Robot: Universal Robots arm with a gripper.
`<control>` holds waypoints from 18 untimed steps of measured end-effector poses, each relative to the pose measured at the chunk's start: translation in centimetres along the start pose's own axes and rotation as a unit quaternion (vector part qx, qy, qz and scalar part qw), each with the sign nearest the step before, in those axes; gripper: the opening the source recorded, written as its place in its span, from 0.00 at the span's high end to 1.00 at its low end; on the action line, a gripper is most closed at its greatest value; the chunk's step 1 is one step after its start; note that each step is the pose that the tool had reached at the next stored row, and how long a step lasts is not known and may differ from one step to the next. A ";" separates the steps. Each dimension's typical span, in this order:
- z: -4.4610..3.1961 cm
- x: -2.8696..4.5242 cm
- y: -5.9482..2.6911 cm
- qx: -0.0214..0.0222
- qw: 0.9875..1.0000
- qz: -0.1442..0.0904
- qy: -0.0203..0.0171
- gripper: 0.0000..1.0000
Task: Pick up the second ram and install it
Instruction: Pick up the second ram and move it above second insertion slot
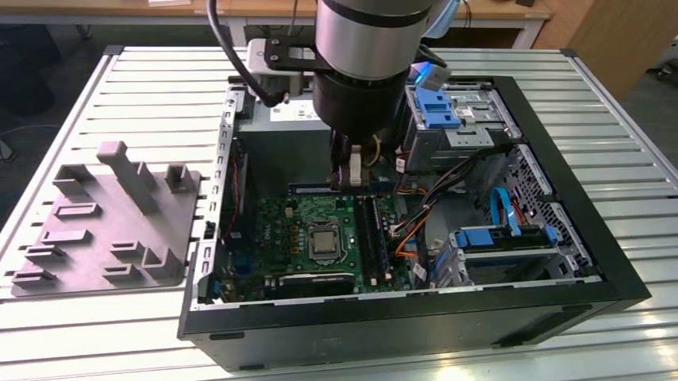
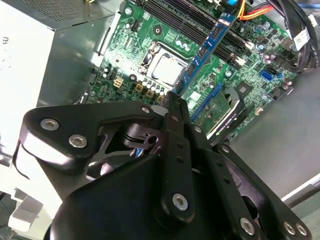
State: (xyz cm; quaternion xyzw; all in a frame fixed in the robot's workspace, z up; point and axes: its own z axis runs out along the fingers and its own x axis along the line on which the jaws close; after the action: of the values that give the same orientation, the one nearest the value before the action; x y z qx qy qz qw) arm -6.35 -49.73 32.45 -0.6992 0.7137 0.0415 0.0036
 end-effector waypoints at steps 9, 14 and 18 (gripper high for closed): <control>1.19 0.08 -0.11 0.000 1.000 0.000 0.000 0.89; 1.85 0.13 -0.17 0.000 1.000 0.000 0.000 0.89; 1.35 0.10 -0.15 0.000 1.000 0.000 0.000 0.89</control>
State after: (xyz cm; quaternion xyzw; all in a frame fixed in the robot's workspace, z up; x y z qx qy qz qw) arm -6.28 -49.75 31.10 -0.6990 0.7139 0.0416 0.0038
